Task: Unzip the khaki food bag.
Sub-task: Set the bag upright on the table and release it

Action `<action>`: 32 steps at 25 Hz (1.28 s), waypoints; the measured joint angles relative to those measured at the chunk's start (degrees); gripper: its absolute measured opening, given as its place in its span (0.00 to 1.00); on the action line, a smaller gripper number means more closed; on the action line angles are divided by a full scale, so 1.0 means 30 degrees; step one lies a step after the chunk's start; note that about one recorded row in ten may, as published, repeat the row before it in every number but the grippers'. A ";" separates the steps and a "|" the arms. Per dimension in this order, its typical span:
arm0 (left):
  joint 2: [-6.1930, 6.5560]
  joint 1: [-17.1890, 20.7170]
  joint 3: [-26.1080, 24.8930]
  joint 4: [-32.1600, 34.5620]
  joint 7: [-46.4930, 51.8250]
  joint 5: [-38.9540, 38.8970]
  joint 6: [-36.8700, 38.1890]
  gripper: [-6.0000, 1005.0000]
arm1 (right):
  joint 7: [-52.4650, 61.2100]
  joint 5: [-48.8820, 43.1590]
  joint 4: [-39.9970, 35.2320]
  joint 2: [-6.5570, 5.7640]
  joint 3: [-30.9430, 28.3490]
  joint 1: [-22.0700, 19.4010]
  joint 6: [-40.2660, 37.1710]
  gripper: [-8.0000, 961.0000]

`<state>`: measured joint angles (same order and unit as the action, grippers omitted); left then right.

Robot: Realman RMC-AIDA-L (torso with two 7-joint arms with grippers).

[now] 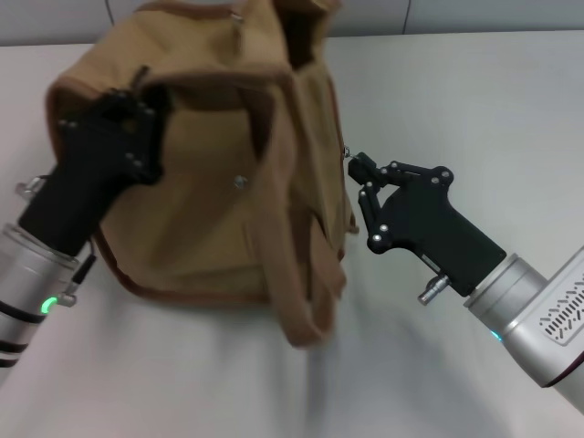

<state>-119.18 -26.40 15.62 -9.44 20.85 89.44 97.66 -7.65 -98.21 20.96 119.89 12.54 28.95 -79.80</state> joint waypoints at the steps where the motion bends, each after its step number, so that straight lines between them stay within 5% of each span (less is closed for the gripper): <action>1: 0.0002 0.0144 -0.0465 -0.0004 0.0368 -0.0002 0.0019 0.15 | 0.0000 -0.0001 -0.0060 0.0001 -0.0063 -0.0067 0.0001 0.05; 12: 0.0096 0.1611 -0.3487 0.0169 0.1876 -0.0057 0.0054 0.16 | 0.1346 -0.0076 -0.1419 -0.0006 -0.0384 -0.0749 0.0010 0.07; 26: 0.0119 0.1872 -0.3640 0.0445 0.2061 -0.0013 -0.0022 0.17 | 0.2054 -0.0154 -0.1713 -0.0068 -0.0230 -0.0412 -0.0083 0.10; 32: 0.0143 0.1952 -0.3398 0.1068 0.2527 0.0157 0.0025 0.17 | 0.7264 -0.1367 -0.5087 -0.0119 -0.0067 0.0325 -0.0171 0.21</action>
<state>-118.76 -20.54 5.43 -6.23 28.43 89.91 97.74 14.15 -102.31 5.70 119.53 12.34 29.93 -80.31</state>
